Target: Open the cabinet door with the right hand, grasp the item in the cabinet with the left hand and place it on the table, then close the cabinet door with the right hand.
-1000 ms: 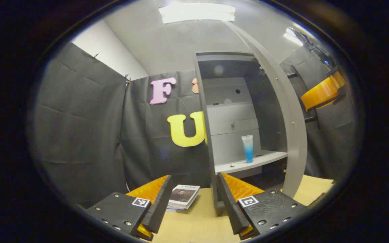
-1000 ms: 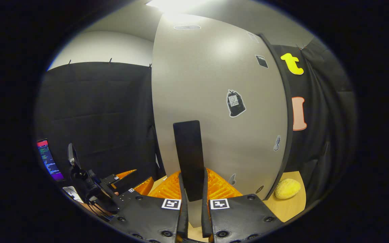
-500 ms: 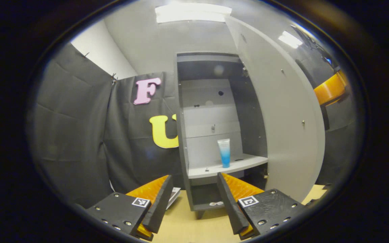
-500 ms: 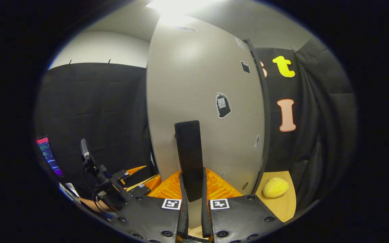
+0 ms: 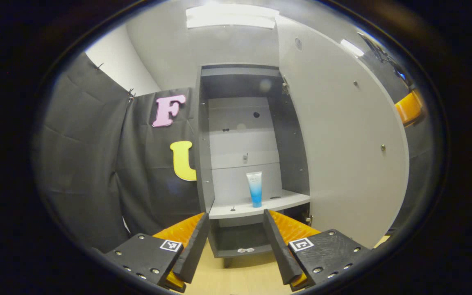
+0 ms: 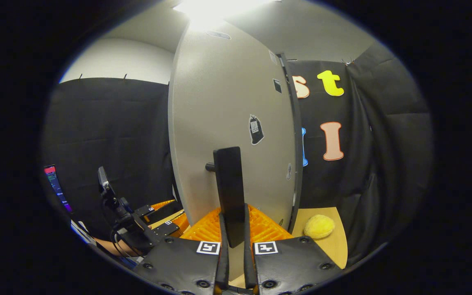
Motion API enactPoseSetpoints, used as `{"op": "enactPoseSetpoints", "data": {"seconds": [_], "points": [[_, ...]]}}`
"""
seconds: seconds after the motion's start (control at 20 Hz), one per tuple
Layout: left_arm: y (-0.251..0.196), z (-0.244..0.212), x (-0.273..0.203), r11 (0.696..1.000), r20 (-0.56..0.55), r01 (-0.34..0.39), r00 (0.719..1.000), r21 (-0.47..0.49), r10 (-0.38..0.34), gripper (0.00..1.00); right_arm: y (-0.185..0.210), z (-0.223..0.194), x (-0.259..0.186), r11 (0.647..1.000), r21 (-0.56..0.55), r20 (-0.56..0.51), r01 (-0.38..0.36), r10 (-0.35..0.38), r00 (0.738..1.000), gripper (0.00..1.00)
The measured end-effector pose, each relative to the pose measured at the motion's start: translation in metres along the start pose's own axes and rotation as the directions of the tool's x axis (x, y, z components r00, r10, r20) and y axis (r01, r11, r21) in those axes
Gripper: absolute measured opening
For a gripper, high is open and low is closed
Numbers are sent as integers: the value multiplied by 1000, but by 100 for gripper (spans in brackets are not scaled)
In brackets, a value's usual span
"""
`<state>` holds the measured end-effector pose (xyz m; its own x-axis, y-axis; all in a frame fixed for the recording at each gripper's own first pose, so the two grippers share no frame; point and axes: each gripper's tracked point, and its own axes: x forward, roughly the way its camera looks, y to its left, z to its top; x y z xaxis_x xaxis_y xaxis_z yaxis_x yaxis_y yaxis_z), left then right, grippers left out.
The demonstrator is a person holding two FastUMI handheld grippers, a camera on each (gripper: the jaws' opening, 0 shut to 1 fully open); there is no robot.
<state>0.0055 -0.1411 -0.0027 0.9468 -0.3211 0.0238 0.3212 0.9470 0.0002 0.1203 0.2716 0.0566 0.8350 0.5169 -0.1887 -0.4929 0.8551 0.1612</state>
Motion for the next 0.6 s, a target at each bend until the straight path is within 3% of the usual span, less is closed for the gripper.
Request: {"op": "enactPoseSetpoints", "data": {"seconds": [0.6], "points": [[-31, 1, -1, 999, -10, 26, 1000, 21, -26, 80, -54, 5, -14, 988, 31, 51, 148, -150, 987, 13]]}}
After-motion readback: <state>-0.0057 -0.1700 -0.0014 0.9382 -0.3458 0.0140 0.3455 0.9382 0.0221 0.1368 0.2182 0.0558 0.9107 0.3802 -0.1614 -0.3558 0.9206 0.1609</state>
